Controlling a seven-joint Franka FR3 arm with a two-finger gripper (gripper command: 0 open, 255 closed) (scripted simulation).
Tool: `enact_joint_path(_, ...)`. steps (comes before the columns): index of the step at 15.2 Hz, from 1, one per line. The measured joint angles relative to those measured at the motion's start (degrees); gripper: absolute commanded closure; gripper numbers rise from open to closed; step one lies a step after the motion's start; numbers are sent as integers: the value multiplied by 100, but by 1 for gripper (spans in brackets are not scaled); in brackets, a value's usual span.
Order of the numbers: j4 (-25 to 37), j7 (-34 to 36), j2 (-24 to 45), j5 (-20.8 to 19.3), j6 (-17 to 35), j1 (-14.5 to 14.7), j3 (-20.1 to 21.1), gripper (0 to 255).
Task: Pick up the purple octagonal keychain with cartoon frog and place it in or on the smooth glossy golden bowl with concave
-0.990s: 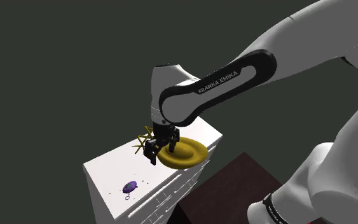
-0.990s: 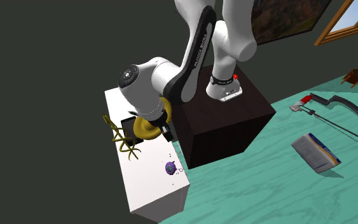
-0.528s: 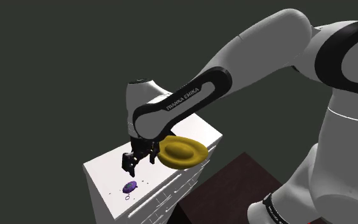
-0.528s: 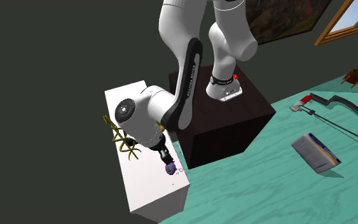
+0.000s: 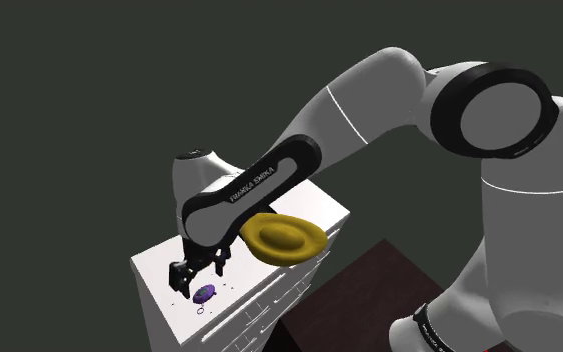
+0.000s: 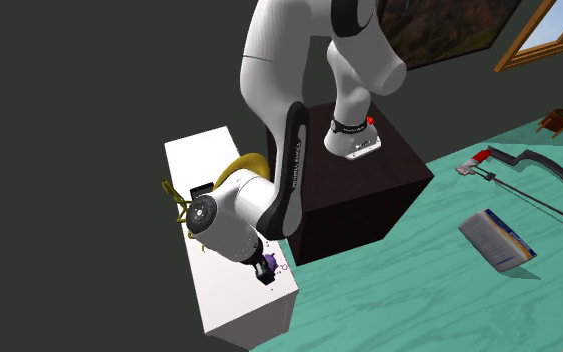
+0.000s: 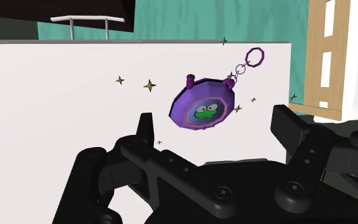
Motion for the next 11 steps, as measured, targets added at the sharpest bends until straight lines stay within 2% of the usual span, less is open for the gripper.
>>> enact_joint_path(4,-60,21,183,-33,244,53,-28,0)
enact_joint_path(10,-53,24,239,-44,295,65,-39,0)
enact_joint_path(11,-53,24,239,-44,295,65,-39,255)
